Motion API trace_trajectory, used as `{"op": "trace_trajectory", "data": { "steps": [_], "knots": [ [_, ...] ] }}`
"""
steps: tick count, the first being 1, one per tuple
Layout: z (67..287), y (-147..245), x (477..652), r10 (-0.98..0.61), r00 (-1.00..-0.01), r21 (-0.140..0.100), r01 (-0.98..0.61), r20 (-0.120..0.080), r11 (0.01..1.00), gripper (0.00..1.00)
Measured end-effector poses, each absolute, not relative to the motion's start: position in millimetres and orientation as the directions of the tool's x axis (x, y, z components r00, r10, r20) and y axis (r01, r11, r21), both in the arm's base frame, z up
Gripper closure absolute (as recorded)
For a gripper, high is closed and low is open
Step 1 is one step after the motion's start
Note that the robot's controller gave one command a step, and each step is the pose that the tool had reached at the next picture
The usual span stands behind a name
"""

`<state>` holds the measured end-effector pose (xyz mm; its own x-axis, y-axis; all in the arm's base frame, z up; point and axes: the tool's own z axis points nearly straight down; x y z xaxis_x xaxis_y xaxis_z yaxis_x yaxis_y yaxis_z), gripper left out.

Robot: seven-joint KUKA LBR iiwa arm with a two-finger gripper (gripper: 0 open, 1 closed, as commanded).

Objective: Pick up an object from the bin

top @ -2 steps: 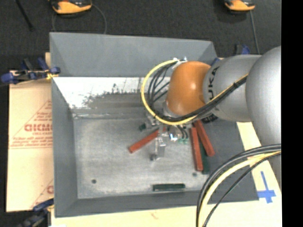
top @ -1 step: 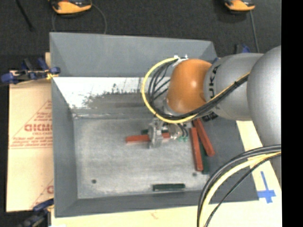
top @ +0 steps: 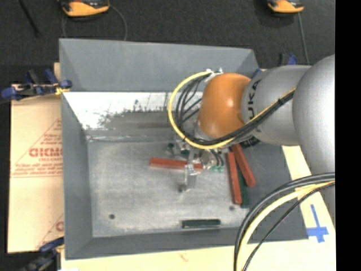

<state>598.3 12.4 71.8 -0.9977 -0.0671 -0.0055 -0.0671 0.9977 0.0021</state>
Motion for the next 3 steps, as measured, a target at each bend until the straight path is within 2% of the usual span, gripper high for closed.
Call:
{"op": "trace_trajectory", "data": {
  "steps": [1,2,3],
  "knots": [
    [75.8,13.0,601.9,-0.065,-0.998,0.003,-0.065,-0.018,0.998,1.00],
    [71.4,12.3,598.3,-0.064,-0.998,0.002,-0.064,-0.006,0.998,0.00],
    [71.4,12.4,598.1,-0.063,-0.998,0.003,-0.063,-0.006,0.998,1.00]
  ]
}}
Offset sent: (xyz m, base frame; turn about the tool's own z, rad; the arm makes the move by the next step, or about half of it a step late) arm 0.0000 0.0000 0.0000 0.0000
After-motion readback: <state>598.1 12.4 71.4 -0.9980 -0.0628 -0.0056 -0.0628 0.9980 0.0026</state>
